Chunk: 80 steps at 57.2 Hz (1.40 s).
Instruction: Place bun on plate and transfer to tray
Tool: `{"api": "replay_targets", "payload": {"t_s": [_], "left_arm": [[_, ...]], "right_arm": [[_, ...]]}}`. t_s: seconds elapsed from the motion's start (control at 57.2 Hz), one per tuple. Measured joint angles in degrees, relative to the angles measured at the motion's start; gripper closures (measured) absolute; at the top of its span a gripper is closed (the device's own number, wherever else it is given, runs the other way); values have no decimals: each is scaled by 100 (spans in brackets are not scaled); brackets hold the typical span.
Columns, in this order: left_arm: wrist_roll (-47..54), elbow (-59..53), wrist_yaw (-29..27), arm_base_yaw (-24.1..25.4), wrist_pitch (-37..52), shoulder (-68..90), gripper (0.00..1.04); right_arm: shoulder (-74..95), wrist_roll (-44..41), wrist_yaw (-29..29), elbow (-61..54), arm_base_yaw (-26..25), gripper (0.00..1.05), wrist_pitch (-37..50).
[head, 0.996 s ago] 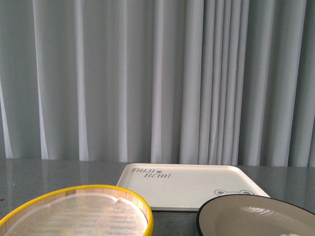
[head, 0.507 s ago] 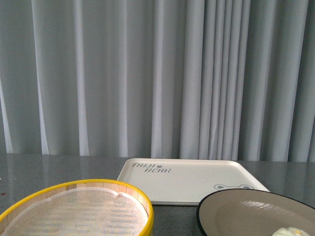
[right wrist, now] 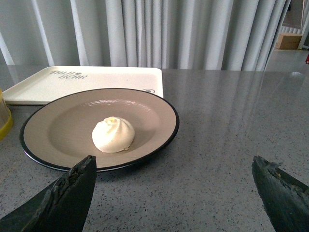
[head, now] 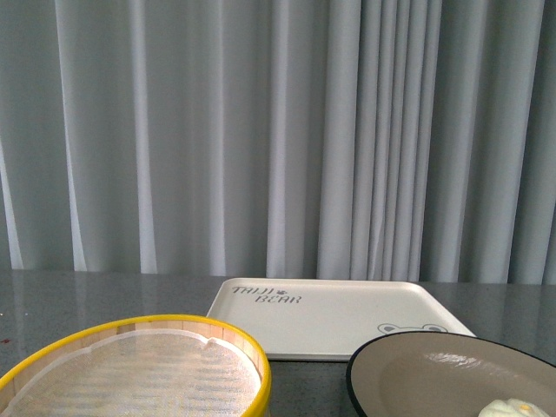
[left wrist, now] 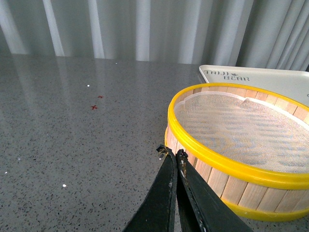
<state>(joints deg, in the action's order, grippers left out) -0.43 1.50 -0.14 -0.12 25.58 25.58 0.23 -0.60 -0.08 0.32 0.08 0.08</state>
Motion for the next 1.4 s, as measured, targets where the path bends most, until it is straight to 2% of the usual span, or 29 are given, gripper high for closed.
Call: {"api": "replay_targets", "payload": {"t_s": [0.716, 0.804, 1.083, 1.118, 1.398], "left_arm": [[0, 0, 0, 0, -1521, -1541, 101], [2, 0, 13, 0, -2476, -2302, 101], [2, 0, 13, 0, -2555, -2535, 101], [-2, 0, 13, 0, -2555, -2535, 99], [0, 0, 13, 0, -2555, -2535, 49]], "right_arm": [[0, 0, 2, 0, 0, 9, 0], [0, 0, 2, 0, 0, 9, 0], [0, 0, 2, 0, 0, 9, 0], [0, 0, 0, 0, 0, 9, 0], [0, 0, 0, 0, 0, 9, 0]]}}
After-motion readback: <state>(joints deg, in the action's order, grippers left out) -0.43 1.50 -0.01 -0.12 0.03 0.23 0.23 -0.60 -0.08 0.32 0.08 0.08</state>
